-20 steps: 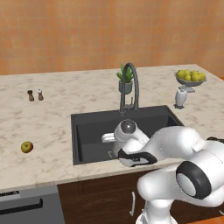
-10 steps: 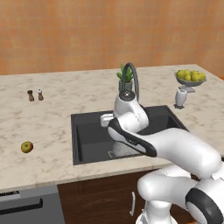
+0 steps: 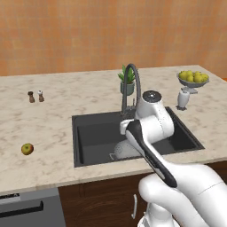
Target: Put the colander in the sink, put the mango, apple in the colander, and turn on the sink faucet and pour water over the colander.
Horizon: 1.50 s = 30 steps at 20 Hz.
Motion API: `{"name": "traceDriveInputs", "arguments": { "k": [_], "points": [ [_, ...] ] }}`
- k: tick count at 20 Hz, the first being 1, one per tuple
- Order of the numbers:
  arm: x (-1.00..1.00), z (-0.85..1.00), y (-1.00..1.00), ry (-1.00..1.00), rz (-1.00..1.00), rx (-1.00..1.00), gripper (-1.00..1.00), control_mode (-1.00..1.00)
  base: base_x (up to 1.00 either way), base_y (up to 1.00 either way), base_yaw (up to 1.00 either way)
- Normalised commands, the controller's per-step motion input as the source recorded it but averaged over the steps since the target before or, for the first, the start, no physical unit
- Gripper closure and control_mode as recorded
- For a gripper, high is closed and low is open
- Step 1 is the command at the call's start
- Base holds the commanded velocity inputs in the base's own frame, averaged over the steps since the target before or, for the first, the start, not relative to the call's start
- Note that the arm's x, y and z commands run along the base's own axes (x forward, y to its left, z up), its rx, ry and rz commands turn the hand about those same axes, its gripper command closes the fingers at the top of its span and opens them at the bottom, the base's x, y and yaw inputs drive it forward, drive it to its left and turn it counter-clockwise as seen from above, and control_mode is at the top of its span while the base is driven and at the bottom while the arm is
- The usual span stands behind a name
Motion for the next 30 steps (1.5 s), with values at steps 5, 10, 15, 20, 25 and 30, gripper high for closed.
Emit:
{"name": "traceDriveInputs", "arguments": {
  "k": [5,10,15,20,25,30],
  "points": [
    [0.00,0.07,-0.97,0.17,-0.01,0.00,-1.00,-1.00,0.00,0.00,0.00],
    [0.00,0.00,-0.99,0.10,-0.07,0.00,-1.00,-1.00,0.00,0.00,0.00],
    [0.00,0.00,-1.00,0.06,-0.13,0.00,-1.00,-1.00,0.00,0.00,0.00],
    [0.05,0.00,-1.00,0.05,-0.07,0.00,-1.00,-1.00,0.00,0.00,0.00],
    [0.27,0.00,-0.91,0.02,0.00,0.02,-1.00,-1.00,0.00,0.00,0.00],
    [0.24,-0.02,-0.66,0.01,0.00,0.03,-1.00,-1.00,0.00,0.00,0.00]
  ]
}}
